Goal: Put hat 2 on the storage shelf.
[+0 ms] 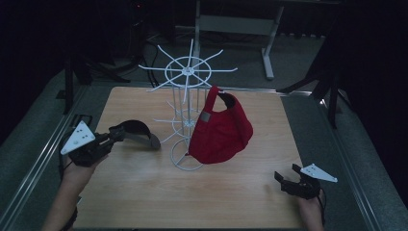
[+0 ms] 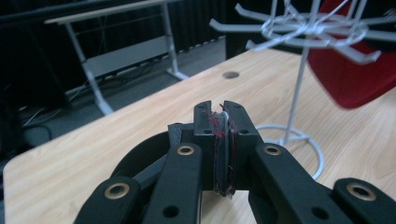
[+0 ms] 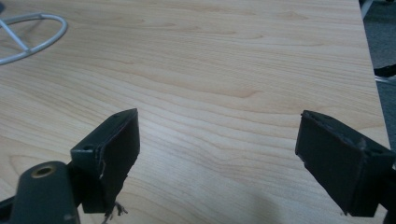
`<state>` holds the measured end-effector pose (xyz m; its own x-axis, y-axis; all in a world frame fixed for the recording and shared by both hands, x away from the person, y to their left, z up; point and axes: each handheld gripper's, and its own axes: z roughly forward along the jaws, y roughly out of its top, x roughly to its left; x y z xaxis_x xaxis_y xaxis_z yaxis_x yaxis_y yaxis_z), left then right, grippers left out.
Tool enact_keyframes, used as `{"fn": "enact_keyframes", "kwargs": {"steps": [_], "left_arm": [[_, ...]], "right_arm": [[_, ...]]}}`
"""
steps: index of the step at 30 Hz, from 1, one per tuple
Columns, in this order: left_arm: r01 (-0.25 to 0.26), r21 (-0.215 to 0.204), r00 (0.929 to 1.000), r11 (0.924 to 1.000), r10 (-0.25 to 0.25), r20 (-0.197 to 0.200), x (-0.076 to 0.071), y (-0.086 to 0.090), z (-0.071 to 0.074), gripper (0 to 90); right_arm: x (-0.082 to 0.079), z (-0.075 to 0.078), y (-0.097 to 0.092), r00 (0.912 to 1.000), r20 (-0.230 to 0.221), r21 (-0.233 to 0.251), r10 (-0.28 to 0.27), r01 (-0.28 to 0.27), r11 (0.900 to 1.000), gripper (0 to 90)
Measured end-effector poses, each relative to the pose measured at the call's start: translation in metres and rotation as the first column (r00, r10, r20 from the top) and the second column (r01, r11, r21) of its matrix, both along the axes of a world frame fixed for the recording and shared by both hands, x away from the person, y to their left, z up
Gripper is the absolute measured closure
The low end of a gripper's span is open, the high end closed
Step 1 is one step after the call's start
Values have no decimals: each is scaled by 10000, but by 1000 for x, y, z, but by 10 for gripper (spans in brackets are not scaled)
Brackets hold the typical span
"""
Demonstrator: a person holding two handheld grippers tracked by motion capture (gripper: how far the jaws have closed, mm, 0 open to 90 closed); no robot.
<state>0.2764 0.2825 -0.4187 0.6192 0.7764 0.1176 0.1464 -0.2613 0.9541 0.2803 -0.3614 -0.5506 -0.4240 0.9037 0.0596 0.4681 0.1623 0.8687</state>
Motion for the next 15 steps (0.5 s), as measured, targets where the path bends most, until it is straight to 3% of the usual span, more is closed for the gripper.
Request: {"fn": "enact_keyframes", "kwargs": {"steps": [7,14,15], "left_arm": [[244,-247,9987,9994,-233,464,2,4,32,859],[738,-73,9936,9972,-729,868,-6,8,56,858],[1087,64,9890,9940,-1088,998,-12,9,64,858]], "right_arm": [[0,-2,0,10000,-11,-9,-63,63,10000,137],[0,-2,-1,10000,-42,-51,-33,33,10000,137],[0,-2,-1,10000,-48,-60,-37,36,10000,137]]}}
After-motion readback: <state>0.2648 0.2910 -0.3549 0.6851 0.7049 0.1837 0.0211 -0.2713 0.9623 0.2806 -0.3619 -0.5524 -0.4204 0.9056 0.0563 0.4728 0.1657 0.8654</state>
